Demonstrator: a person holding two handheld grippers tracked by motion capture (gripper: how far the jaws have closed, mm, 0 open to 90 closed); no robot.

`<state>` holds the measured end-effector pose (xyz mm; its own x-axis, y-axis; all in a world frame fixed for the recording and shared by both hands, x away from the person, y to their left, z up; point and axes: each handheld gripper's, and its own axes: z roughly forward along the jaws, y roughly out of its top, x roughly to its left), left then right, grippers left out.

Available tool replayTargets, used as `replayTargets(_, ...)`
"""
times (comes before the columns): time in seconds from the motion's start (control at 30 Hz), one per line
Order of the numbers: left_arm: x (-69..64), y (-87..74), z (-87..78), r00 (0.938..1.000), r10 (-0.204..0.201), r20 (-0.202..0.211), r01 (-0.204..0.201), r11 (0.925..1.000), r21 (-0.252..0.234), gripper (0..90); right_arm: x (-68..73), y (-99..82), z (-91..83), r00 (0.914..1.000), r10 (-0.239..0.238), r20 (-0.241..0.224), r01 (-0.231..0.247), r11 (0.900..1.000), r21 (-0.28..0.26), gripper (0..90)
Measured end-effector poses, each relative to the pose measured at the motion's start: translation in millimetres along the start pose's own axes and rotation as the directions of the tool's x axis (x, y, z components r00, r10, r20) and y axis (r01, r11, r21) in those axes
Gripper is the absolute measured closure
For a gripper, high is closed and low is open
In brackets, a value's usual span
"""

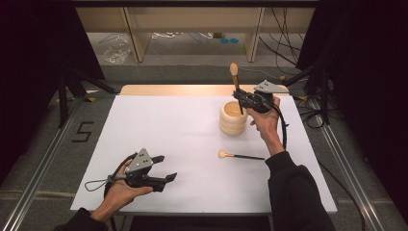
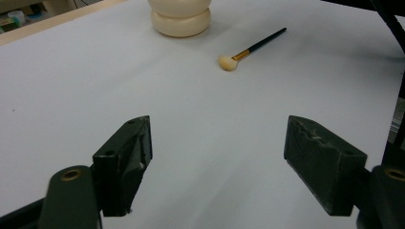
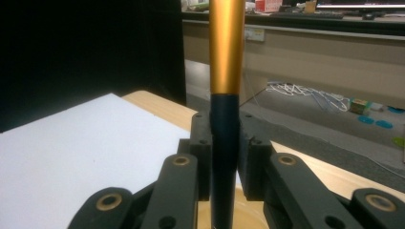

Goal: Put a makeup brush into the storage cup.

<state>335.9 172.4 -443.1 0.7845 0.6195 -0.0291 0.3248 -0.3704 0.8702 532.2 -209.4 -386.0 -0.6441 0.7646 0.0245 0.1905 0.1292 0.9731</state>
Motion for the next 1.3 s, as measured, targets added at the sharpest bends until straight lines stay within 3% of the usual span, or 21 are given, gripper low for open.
replayTargets(0.07,-1.5,-0.5,0.2,0.9997,-0.024,-0.001,0.024,0.9997,0.0,25.0,-0.4,2.6,2.4,0.9999,-0.012,0.005,0.012,0.9999,-0.009,79.5)
replayTargets(0.2,-1.4,-0.5,0.1,0.9997,-0.023,0.0,0.023,0.9997,-0.001,25.0,-1.6,3.6,7.3,1.0,0.003,0.006,-0.003,1.0,0.006,79.6)
replayTargets(0.27,0.2,-0.1,-0.1,1.0,0.002,0.001,-0.002,1.0,0.002,24.9,-2.7,2.7,10.4,0.9999,-0.002,0.011,0.002,0.9999,-0.014,79.5)
replayTargets(0.57,0.0,-0.5,0.7,1.0,-0.003,0.002,0.003,1.0,0.0,24.9,-5.5,-0.8,16.4,0.9997,0.018,0.016,-0.019,0.9998,0.007,79.5)
replayTargets(0.6,-0.3,-0.6,0.8,1.0,-0.004,0.003,0.004,1.0,0.0,24.9,-5.6,-0.9,16.7,0.9997,0.017,0.019,-0.017,0.9998,0.009,79.5)
replayTargets(0.63,-2.0,-1.1,1.0,0.9995,-0.031,0.002,0.031,0.9995,0.001,24.9,-5.9,-1.3,17.4,0.9996,0.016,0.021,-0.016,0.9999,0.004,79.5)
replayTargets(0.73,-1.5,-0.7,1.0,0.9999,-0.012,0.005,0.012,0.9999,0.006,24.9,-6.3,-2.2,19.3,0.9997,0.014,0.021,-0.014,0.9999,0.005,79.5)
replayTargets(0.77,-2.4,-1.0,1.1,0.9996,-0.027,0.003,0.027,0.9996,0.006,24.9,-5.0,-2.4,19.7,0.9995,0.028,0.018,-0.028,0.9995,0.013,79.5)
replayTargets(0.83,-0.9,-0.5,0.9,1.0,-0.005,0.005,0.005,1.0,0.005,24.9,-5.9,-2.9,21.0,0.9997,0.01,0.022,-0.01,0.9999,0.006,79.5)
replayTargets(1.17,-1.2,-0.6,1.0,0.9999,-0.008,0.007,0.008,1.0,0.001,24.9,-5.2,-6.2,25.0,0.9995,0.028,0.016,-0.028,0.9994,0.018,79.5)
replayTargets(1.3,-1.8,-0.8,1.2,0.9999,-0.014,0.007,0.014,0.9999,0.001,24.9,-3.6,-8.5,27.9,0.9996,0.025,0.013,-0.025,0.9997,0.0,79.5)
